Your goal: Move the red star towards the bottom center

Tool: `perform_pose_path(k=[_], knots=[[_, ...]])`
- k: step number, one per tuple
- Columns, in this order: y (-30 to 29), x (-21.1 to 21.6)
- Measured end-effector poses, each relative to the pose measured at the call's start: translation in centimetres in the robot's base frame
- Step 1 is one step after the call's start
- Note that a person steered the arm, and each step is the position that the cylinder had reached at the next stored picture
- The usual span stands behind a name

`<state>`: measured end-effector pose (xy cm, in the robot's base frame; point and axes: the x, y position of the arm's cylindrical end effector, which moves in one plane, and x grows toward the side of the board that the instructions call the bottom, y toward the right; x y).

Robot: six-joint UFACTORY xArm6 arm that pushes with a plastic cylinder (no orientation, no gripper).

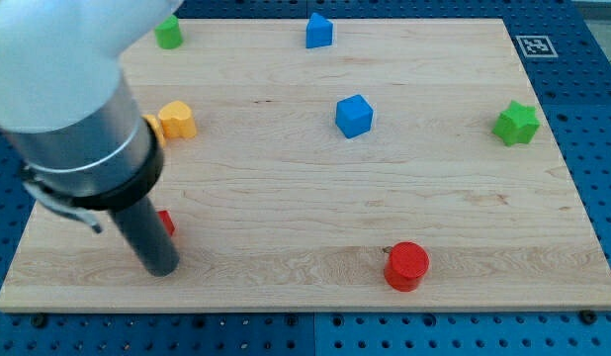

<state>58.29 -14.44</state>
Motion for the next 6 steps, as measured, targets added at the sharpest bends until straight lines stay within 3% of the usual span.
perform_pose_path(k=[2, 3, 6], knots=[[-13.3, -2.0], [-9.9, -4.7], [3.0, -3.5]])
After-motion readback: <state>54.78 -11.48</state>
